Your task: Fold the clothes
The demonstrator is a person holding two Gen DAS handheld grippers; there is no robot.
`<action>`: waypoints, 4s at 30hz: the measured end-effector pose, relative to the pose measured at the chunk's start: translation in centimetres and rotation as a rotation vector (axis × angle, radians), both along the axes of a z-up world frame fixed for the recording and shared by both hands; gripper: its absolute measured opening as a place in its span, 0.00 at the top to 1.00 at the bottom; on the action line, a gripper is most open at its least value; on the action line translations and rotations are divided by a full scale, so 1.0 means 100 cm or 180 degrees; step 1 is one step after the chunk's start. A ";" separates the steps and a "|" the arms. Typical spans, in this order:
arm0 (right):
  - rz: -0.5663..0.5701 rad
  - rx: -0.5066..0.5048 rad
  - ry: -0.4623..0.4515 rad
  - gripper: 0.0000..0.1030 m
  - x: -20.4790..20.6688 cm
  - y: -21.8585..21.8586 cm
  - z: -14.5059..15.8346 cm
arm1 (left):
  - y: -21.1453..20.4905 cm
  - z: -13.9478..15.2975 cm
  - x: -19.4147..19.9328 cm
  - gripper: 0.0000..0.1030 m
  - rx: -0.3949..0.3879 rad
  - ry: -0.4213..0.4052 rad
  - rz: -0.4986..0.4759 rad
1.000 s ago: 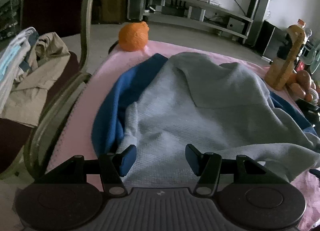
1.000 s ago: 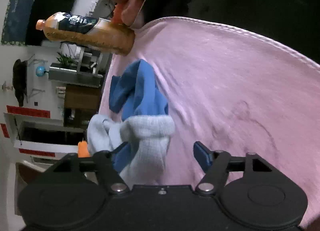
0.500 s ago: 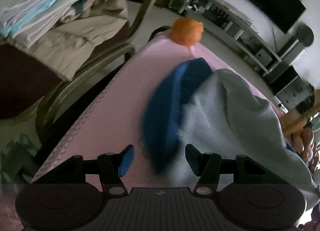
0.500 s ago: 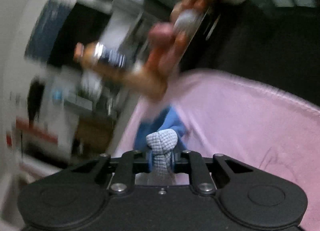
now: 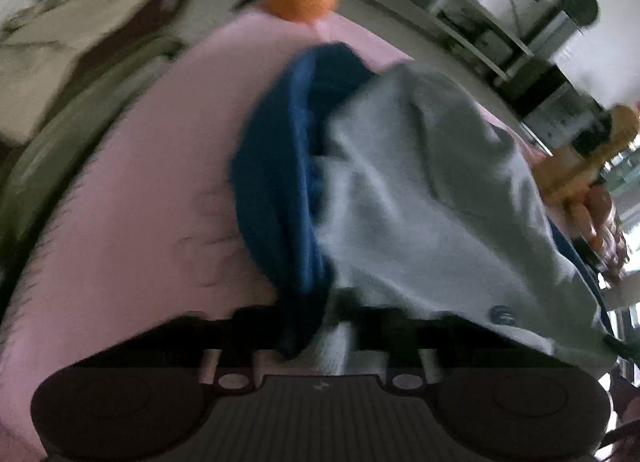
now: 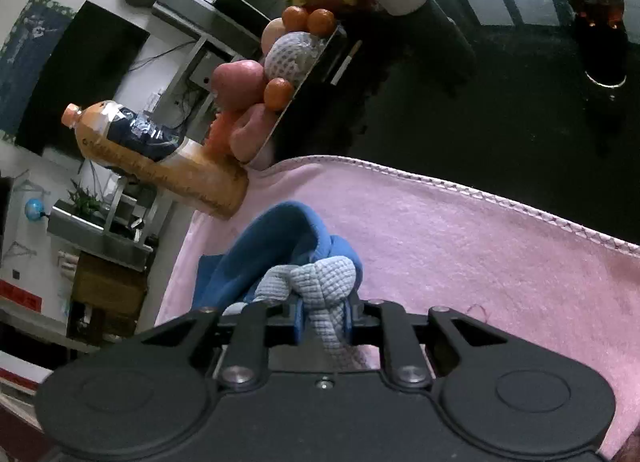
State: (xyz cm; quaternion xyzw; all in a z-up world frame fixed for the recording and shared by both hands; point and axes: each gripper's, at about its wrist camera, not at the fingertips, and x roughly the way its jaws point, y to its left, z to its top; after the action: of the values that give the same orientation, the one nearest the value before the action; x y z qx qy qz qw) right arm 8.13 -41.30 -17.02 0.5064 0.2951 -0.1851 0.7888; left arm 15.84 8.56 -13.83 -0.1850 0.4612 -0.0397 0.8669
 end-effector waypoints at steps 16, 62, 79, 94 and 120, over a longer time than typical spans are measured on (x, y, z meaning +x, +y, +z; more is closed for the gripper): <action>0.0067 -0.0001 0.0087 0.82 0.007 0.000 -0.002 | -0.024 0.011 0.029 0.40 0.0460 -0.0227 -0.0007; 0.0323 0.0215 -0.0205 0.78 0.005 0.004 -0.003 | 0.020 -0.042 -0.016 0.65 -0.1487 0.0304 0.0680; 0.0327 -0.0008 -0.0139 0.89 0.001 0.010 0.047 | 0.025 0.129 -0.039 0.98 -0.0669 -0.1027 0.0615; 0.0631 -0.0751 -0.2463 0.89 -0.173 0.057 0.363 | 0.100 0.372 -0.239 0.97 -0.1130 -0.2934 0.0414; 0.0883 -0.1362 -0.1501 0.88 -0.033 0.070 0.263 | 0.067 0.232 -0.061 0.97 -0.0238 -0.1581 0.0357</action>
State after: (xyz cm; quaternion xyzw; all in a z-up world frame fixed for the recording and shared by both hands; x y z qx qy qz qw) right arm 4.86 -34.32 9.33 0.3135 0.1252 -0.0117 0.9412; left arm 9.70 15.31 9.33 -0.2268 0.2214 -0.0528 0.9470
